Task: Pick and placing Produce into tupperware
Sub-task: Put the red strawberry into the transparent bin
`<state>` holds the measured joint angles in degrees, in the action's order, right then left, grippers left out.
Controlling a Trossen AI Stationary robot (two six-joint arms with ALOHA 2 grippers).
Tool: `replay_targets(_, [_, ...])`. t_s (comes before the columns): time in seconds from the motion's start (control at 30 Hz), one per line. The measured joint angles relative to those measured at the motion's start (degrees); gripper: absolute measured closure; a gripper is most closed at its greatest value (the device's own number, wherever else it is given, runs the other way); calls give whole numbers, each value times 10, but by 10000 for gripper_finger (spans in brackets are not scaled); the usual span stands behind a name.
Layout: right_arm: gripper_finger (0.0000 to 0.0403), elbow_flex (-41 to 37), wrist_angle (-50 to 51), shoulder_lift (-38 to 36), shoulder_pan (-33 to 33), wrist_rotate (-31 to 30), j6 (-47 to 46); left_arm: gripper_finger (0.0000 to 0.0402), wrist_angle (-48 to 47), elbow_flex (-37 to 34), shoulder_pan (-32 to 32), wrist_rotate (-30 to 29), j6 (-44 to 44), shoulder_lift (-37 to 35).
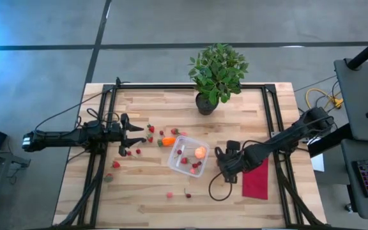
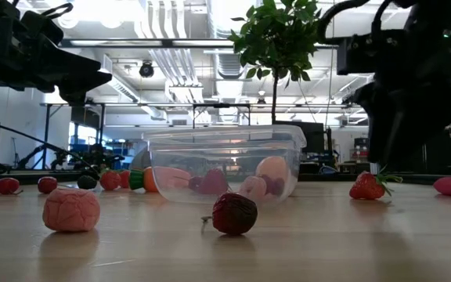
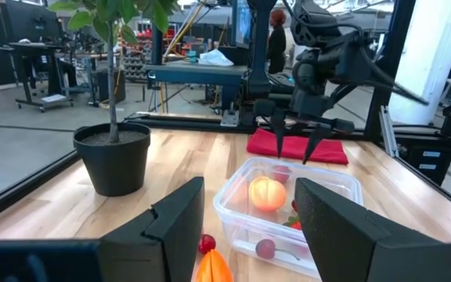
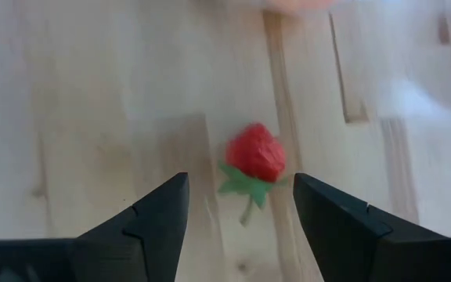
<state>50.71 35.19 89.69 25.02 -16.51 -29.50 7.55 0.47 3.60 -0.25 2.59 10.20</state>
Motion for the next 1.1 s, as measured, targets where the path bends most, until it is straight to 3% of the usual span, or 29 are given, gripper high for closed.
replay_targets(0.67, [179, -57, -115, 0, -29, -13, 2, 214, 0, 0, 0, 0, 0, -2])
replay_targets(1.1, [179, -63, -119, 2, -31, -16, -34, 214, 0, 0, 0, 0, 0, -1])
